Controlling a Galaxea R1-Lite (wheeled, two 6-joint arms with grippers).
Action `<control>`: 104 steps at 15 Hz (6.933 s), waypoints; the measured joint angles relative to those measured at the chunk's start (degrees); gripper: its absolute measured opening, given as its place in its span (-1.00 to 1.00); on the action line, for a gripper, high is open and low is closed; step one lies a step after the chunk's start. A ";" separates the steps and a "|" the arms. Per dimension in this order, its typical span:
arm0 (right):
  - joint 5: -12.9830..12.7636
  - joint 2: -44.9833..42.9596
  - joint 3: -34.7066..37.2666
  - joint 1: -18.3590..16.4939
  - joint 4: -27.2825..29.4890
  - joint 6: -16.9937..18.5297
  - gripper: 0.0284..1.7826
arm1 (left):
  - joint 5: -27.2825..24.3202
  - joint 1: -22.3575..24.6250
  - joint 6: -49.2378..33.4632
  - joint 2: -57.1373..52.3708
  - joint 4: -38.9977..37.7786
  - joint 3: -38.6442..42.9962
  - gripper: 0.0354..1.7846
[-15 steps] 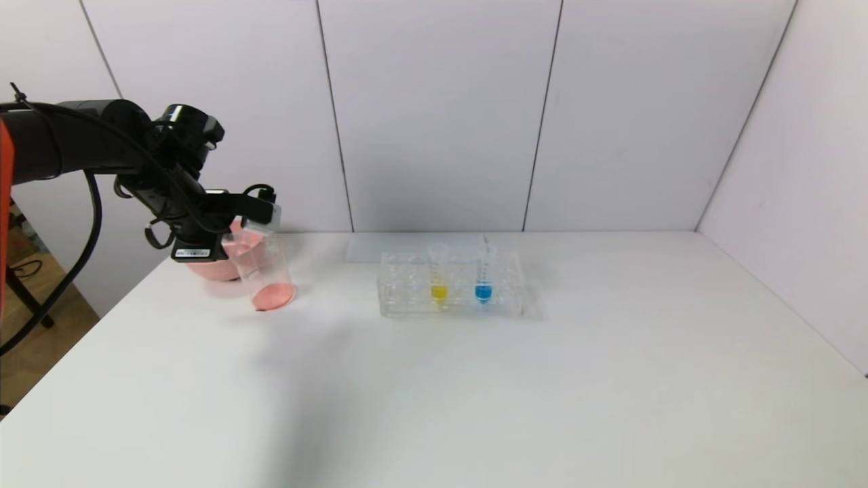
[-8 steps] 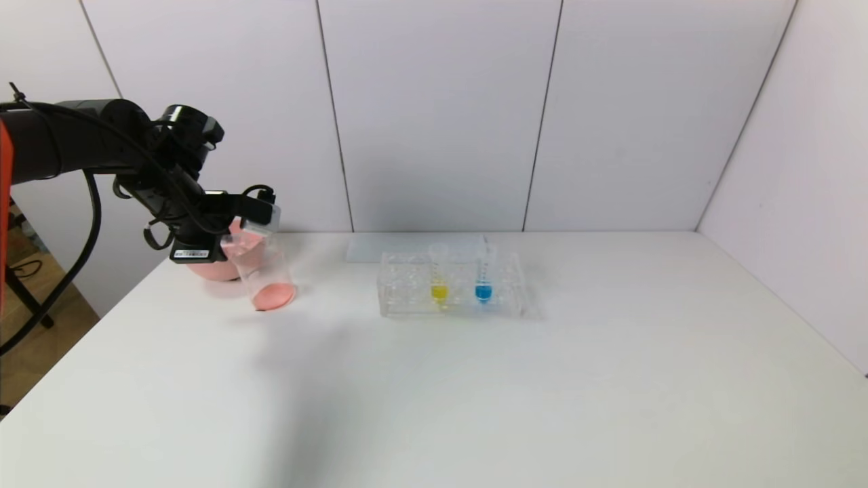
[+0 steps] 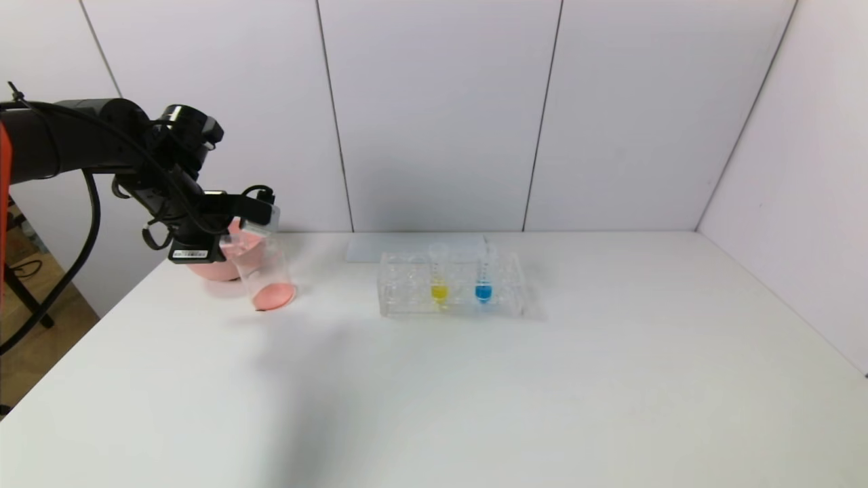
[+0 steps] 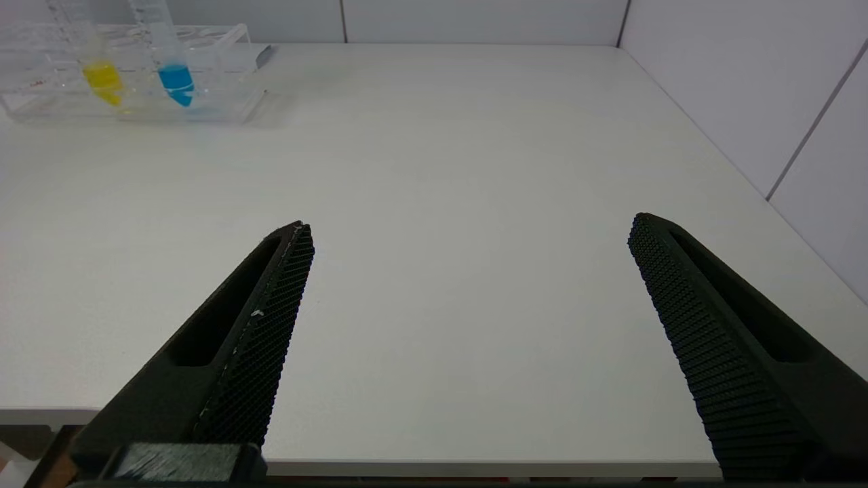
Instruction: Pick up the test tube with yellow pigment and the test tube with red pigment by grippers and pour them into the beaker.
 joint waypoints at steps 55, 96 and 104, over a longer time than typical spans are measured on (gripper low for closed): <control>0.00 0.00 0.00 0.00 0.00 0.00 0.91 | -4.80 0.91 -17.38 -7.39 -9.98 0.00 -0.52; -0.02 0.00 0.00 0.00 0.00 0.00 0.91 | -23.33 7.57 -83.24 2.82 -55.81 13.64 -0.52; 0.00 0.00 0.00 0.00 0.00 0.00 0.91 | -23.48 10.74 -82.43 5.90 -55.28 10.53 -0.52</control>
